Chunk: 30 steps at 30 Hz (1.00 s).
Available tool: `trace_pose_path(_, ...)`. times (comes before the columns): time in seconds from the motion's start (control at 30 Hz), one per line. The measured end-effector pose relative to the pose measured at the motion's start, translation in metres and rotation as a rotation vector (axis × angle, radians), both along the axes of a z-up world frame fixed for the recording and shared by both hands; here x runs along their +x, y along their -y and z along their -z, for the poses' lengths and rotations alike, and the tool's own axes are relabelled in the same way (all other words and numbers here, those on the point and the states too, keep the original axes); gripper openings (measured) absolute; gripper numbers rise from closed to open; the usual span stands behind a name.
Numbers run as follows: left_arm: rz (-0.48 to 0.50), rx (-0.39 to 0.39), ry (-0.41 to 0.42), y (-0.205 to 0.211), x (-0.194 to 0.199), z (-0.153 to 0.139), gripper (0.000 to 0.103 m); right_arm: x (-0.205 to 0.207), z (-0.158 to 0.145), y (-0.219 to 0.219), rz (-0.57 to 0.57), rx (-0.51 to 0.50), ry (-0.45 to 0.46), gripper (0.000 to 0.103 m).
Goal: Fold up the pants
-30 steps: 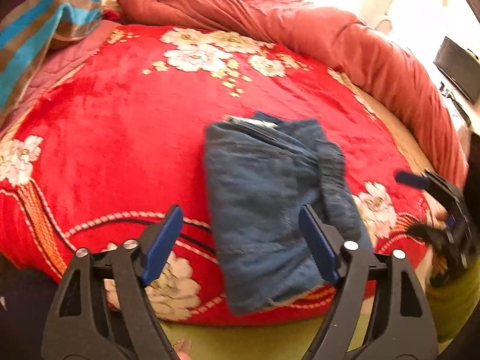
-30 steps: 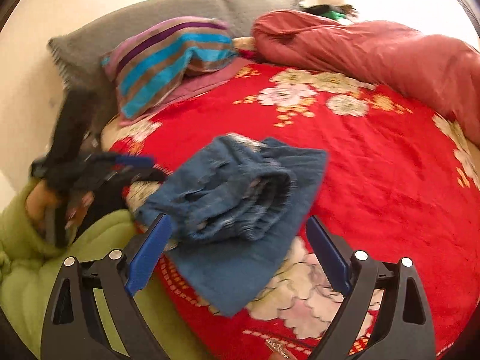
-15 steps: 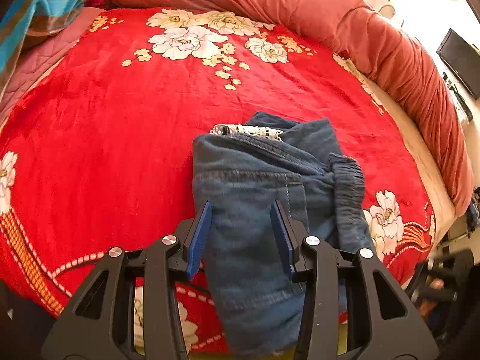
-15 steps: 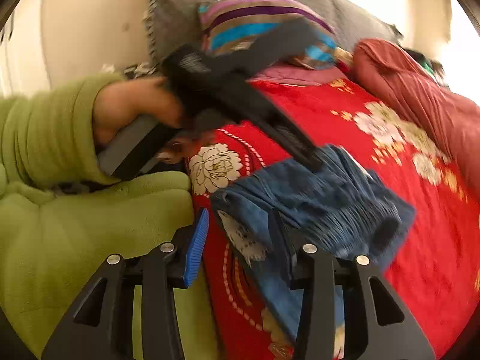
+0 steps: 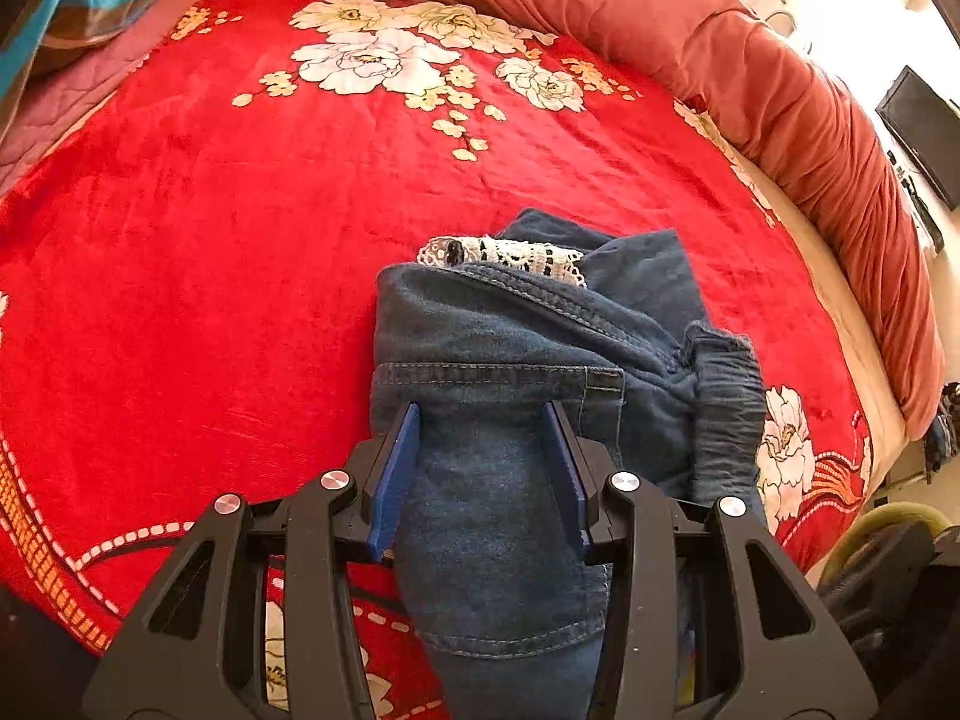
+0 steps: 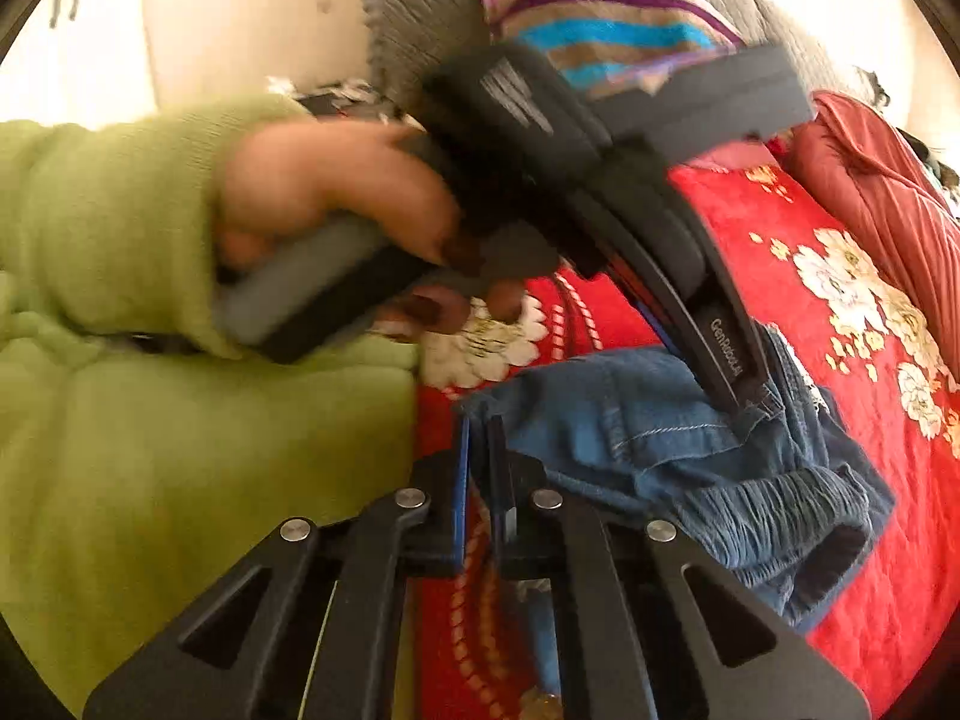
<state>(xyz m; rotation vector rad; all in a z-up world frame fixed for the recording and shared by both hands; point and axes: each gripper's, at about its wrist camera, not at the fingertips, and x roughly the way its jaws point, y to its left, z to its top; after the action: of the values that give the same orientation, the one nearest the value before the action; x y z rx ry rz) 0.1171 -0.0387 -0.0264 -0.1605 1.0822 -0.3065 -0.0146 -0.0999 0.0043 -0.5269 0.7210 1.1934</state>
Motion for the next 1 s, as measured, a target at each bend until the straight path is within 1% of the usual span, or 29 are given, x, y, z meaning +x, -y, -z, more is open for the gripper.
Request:
trace_pose_path(0.03, 0.001, -0.002, 0.002, 0.0, 0.0, 0.0, 0.033, 0.0, 0.004, 0.002, 0.009, -0.014, 0.006, 0.005)
trace_pose_path(0.13, -0.004, -0.013, 0.004, -0.001, 0.002, 0.001, 0.033, 0.005, 0.03, 0.003, 0.04, -0.056, -0.03, 0.005)
trace_pose_path(0.2, -0.003, -0.018, 0.003, -0.002, 0.001, 0.001, 0.033, 0.005, 0.039, 0.004, 0.055, -0.043, -0.055, 0.005)
trace_pose_path(0.27, -0.003, -0.025, 0.009, -0.004, 0.0, -0.001, 0.033, 0.006, 0.039, 0.008, 0.072, -0.019, -0.079, 0.005)
trace_pose_path(0.33, -0.01, -0.035, 0.016, -0.005, -0.001, -0.003, 0.033, 0.004, 0.038, 0.01, 0.077, -0.016, -0.082, 0.006)
trace_pose_path(0.4, -0.022, -0.049, 0.029, -0.008, -0.002, -0.007, 0.033, -0.008, 0.039, 0.015, 0.077, -0.022, -0.077, 0.007)
trace_pose_path(0.5, -0.047, -0.068, 0.053, -0.016, -0.008, -0.015, 0.033, -0.009, 0.037, 0.017, 0.088, -0.015, -0.088, 0.009)
trace_pose_path(0.6, -0.067, -0.06, 0.081, -0.027, -0.02, -0.022, 0.033, -0.009, 0.029, 0.02, 0.099, 0.005, -0.103, 0.009)
trace_pose_path(0.67, -0.084, -0.052, 0.09, -0.035, -0.031, -0.024, 0.033, -0.009, 0.022, 0.025, 0.1, 0.022, -0.111, 0.012)
trace_pose_path(0.8, -0.098, -0.035, 0.086, -0.048, -0.058, -0.02, 0.033, -0.013, 0.002, 0.039, 0.124, 0.054, -0.085, 0.017)
trace_pose_path(0.9, -0.091, -0.026, 0.067, -0.05, -0.078, -0.014, 0.033, -0.006, -0.015, 0.049, 0.168, 0.105, -0.066, 0.023)
trace_pose_path(0.97, -0.082, -0.025, 0.057, -0.049, -0.089, -0.011, 0.033, 0.001, -0.025, 0.052, 0.206, 0.137, -0.049, 0.034)
trace_pose_path(1.0, -0.071, -0.02, 0.056, -0.046, -0.092, -0.011, 0.033, 0.007, -0.03, 0.052, 0.23, 0.148, -0.038, 0.036)
